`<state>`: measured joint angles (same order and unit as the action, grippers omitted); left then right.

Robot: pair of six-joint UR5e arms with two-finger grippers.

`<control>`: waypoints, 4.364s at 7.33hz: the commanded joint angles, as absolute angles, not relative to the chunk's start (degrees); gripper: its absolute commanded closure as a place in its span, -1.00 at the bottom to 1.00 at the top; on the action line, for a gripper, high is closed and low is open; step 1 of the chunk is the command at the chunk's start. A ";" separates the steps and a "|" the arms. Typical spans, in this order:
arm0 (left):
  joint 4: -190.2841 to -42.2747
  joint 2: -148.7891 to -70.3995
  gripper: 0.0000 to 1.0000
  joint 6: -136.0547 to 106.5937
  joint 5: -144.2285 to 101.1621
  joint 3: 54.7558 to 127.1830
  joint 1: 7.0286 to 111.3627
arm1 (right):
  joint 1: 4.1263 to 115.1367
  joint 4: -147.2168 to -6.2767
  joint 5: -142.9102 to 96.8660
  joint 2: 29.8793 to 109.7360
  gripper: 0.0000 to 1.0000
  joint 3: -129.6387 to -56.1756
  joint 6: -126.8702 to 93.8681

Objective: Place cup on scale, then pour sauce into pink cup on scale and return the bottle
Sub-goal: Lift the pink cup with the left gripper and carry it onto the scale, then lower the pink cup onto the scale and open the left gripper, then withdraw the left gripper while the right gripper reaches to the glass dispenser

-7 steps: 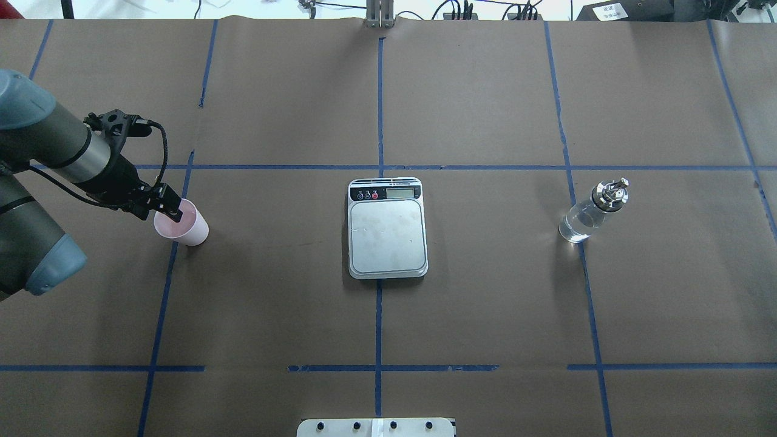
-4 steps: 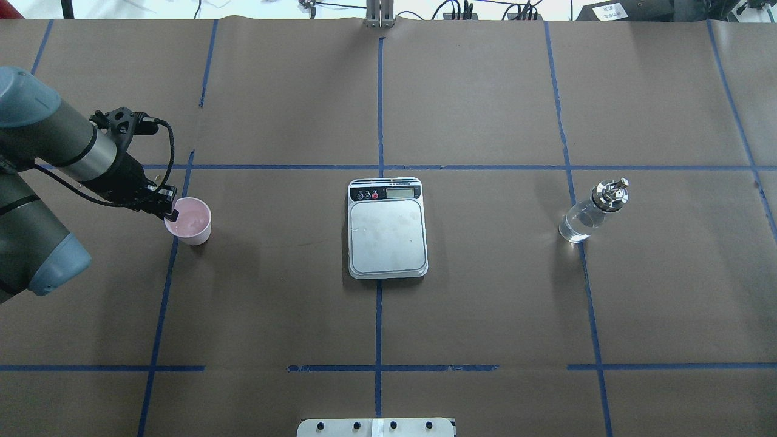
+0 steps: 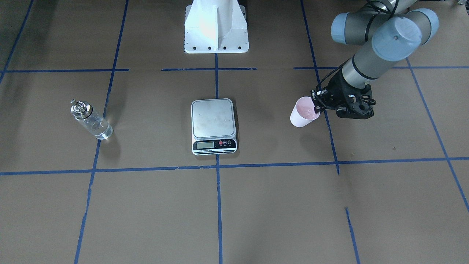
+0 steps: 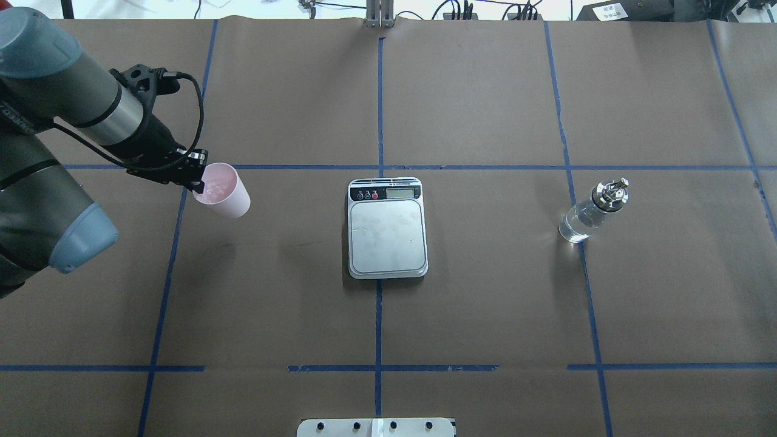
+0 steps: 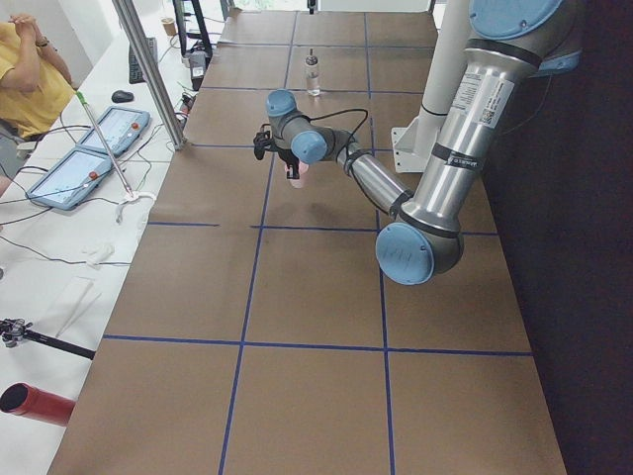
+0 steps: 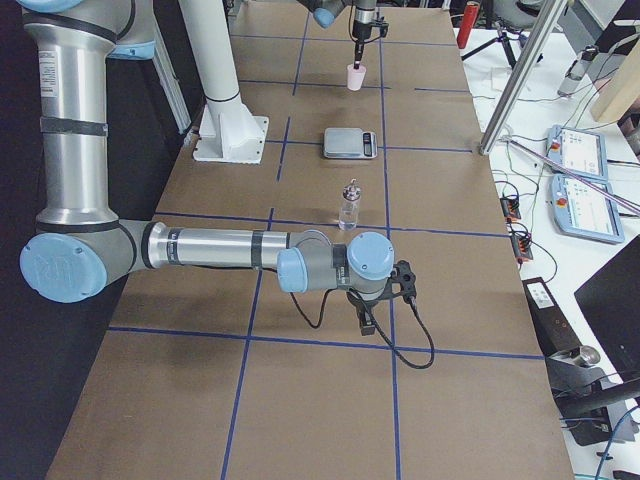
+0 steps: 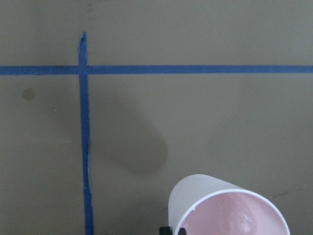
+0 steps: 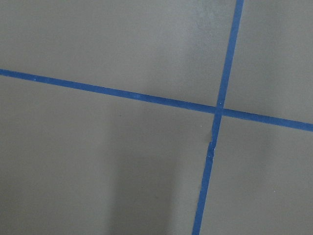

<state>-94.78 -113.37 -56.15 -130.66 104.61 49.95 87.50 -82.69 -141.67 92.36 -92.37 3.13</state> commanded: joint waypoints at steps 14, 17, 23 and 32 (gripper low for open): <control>-95.10 -138.34 1.00 -69.52 -117.07 87.28 33.66 | 86.84 -82.53 -141.94 92.29 -1.00 -93.25 3.08; -95.19 -138.51 0.81 -72.06 -117.07 87.36 33.66 | 86.57 -82.53 -141.86 92.29 -1.00 -93.25 3.08; -95.18 -131.96 0.00 -71.81 -117.68 100.75 34.80 | 84.65 -82.44 -141.77 92.29 -1.00 -96.48 0.46; -95.27 -120.24 0.00 -71.46 -117.42 111.53 44.64 | 39.27 -38.14 -106.15 108.63 -1.00 -116.97 -60.33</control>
<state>-95.22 -121.12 -71.49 -117.56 111.03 43.65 48.26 -38.18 -114.71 107.19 -113.76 -53.83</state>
